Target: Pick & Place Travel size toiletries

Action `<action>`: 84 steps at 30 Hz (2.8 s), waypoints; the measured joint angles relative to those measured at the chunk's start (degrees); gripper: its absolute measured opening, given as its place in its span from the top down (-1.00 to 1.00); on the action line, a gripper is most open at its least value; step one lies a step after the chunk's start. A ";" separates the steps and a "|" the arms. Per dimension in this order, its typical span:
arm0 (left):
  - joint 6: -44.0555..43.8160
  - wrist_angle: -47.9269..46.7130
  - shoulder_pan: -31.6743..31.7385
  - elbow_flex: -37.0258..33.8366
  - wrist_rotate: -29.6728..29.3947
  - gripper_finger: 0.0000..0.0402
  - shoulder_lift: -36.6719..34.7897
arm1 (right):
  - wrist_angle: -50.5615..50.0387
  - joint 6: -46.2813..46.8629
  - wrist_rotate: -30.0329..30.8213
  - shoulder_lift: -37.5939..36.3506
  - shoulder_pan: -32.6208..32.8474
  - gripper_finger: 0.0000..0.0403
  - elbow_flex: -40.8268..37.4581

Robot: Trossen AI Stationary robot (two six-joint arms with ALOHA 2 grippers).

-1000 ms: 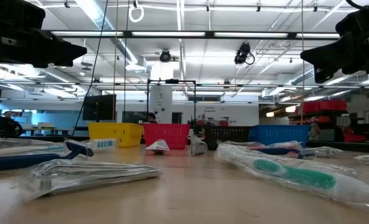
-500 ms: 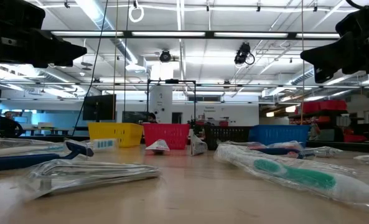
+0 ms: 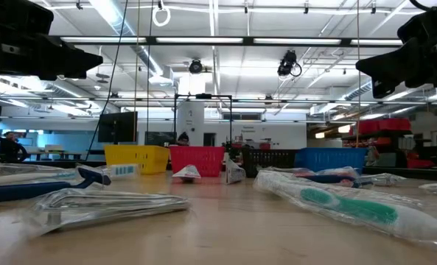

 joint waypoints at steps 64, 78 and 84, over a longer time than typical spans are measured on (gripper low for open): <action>-0.46 0.01 -0.02 -0.02 -0.02 0.67 0.00 | 0.00 0.00 0.00 0.01 0.00 0.97 0.00; -0.99 4.25 -0.01 -0.04 0.17 0.67 0.04 | 0.00 -0.02 0.00 0.00 0.01 0.97 0.00; -6.89 5.65 -0.02 -0.04 0.13 0.67 0.00 | 0.00 0.00 0.00 0.00 0.02 0.97 -0.02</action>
